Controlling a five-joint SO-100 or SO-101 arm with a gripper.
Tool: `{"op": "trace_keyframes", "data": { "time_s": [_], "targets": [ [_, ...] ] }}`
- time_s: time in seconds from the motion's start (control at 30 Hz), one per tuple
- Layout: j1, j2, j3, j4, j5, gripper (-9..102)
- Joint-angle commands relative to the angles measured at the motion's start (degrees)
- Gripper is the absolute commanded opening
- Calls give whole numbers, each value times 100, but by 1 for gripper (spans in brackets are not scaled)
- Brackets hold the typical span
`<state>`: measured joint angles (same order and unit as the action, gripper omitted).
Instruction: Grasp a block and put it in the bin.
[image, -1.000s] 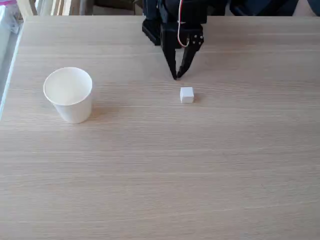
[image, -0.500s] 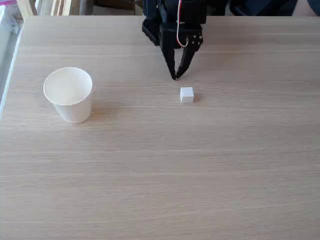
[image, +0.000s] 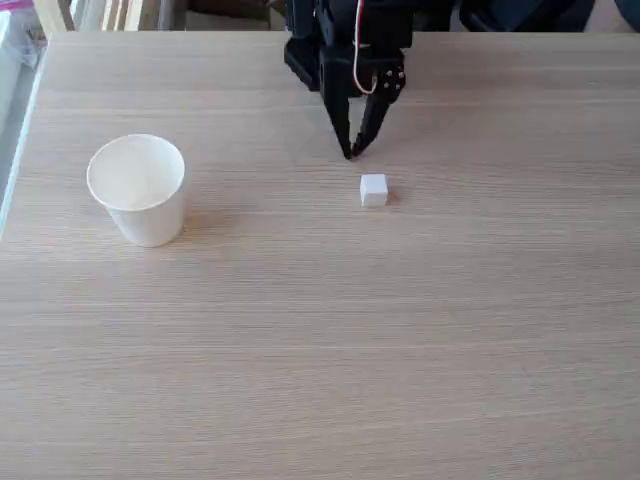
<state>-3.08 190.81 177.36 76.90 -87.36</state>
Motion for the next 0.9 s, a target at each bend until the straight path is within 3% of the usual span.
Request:
{"op": "trace_keyframes", "data": {
  "time_s": [0.0,0.27,0.57,0.87],
  "targets": [
    [-35,9,70,-18,-62,0],
    [-18,-193,53,-79,-352,0],
    [158,-1195,-176,-1397,-809,0],
    [281,-1942,-1037,-1433,-1063,0]
  ]
}}
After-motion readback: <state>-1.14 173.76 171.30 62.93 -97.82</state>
